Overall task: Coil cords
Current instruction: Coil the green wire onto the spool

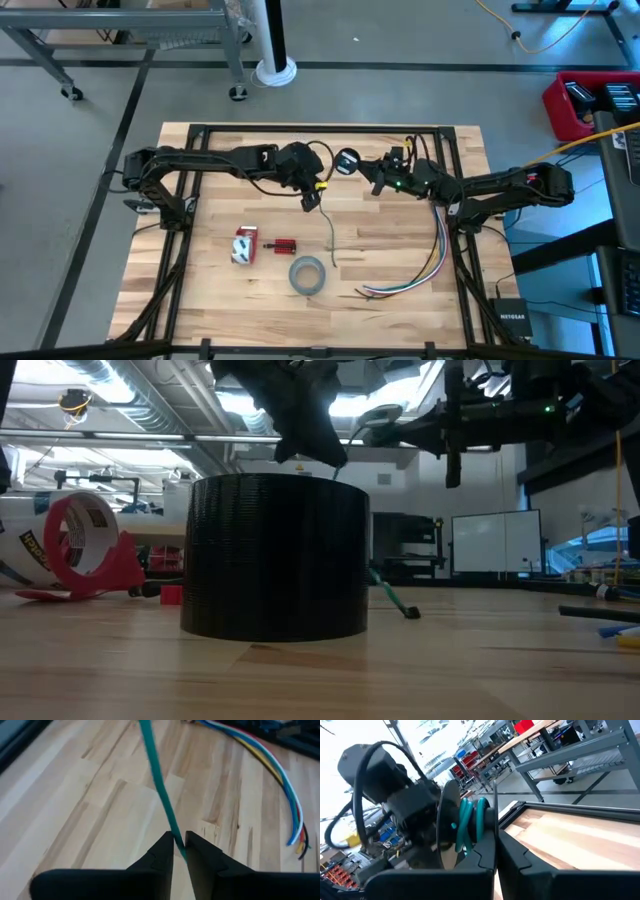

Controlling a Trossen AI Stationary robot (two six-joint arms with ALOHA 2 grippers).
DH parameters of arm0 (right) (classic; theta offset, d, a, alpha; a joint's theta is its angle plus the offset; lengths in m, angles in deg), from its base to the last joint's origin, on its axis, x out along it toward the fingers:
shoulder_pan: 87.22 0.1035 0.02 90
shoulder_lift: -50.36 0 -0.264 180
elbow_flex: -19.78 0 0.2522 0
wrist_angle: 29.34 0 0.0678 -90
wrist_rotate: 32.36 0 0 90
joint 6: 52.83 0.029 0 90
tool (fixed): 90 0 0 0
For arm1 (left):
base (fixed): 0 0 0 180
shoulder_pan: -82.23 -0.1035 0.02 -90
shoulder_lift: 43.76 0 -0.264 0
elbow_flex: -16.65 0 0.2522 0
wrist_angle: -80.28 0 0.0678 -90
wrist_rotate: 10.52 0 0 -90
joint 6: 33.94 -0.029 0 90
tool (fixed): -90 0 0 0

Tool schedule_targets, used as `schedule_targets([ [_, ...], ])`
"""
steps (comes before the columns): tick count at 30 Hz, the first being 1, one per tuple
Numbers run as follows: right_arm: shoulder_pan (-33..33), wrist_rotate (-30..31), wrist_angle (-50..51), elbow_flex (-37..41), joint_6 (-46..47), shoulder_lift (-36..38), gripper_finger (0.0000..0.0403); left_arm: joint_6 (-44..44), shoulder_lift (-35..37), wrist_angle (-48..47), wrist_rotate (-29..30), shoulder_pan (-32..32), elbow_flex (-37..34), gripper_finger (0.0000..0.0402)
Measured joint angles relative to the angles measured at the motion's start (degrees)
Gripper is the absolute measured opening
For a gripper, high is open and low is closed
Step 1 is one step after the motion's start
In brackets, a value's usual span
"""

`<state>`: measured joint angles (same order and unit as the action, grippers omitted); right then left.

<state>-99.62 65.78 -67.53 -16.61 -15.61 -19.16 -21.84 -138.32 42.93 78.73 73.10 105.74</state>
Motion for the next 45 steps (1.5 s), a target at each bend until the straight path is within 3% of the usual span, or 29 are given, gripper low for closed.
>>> schedule_targets([
  [10,0.0,-0.11,-1.04,-0.02,0.0,0.0,0.0005,-0.07,-4.37,2.81,0.11,0.69,-0.07,0.0114],
  [15,0.0,-0.13,-0.76,-0.02,0.0,0.0,0.0005,3.42,-4.95,3.08,0.11,0.67,-0.07,0.0121],
  [22,0.0,2.01,-1.1,-0.02,-0.01,0.0,0.0005,5.2,-5.01,3.16,0.5,1.65,-0.07,0.0092],
  [31,0.01,5.38,-2.78,-0.02,-0.01,0.0,0.0005,8.97,-5.01,3.38,5.75,3.98,-0.07,0.0007],
  [38,0.03,6.8,-4.87,-0.1,0.0,0.0,0.0005,12.73,-5.01,5.1,8.67,4.79,-0.04,0.0007],
  [45,0.02,7.78,-5.15,-0.22,0.0,0.0,0.0005,12.72,-5.0,13.15,8.83,5.3,-0.04,0.0003],
])
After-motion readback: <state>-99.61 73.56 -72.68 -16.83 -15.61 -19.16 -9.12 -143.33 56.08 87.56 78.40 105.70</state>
